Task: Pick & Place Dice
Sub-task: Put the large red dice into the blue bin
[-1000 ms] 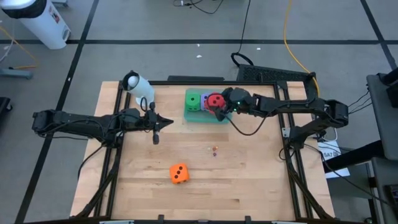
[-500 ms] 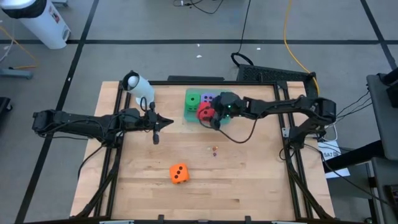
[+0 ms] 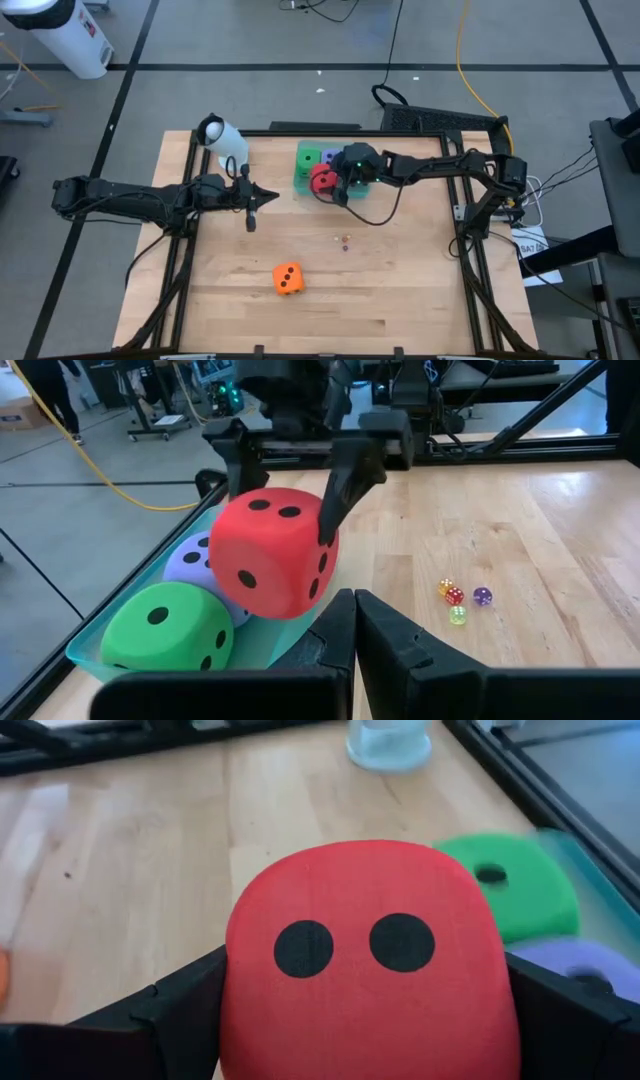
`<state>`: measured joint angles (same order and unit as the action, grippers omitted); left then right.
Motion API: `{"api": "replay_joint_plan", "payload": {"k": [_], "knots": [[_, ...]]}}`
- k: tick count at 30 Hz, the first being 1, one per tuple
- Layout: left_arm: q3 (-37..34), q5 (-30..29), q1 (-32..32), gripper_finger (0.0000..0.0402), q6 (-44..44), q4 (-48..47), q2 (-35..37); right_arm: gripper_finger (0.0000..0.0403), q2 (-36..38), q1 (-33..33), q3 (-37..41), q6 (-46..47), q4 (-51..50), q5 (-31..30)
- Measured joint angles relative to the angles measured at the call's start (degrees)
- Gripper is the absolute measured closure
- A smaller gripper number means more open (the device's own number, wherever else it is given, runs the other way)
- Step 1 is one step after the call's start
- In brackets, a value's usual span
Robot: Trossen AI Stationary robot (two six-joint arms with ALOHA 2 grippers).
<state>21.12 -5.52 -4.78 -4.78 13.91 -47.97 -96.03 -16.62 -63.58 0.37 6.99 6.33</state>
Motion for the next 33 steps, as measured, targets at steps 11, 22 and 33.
{"api": "replay_joint_plan", "payload": {"k": [11,22,33], "knots": [[-0.02,0.00,-0.02,0.0380,0.04,-0.18,-0.01,0.0046,-7.96,-0.64,-12.77,-1.09,-2.99,13.05],[-0.02,0.04,-0.02,0.0380,0.37,-0.39,0.00,0.0046,-11.37,-5.17,-14.52,-0.70,-3.85,16.11],[-0.02,0.02,-0.02,0.0380,-0.70,-0.39,-0.01,0.0046,-12.84,-6.70,-14.54,-5.33,-6.21,13.20]]}}
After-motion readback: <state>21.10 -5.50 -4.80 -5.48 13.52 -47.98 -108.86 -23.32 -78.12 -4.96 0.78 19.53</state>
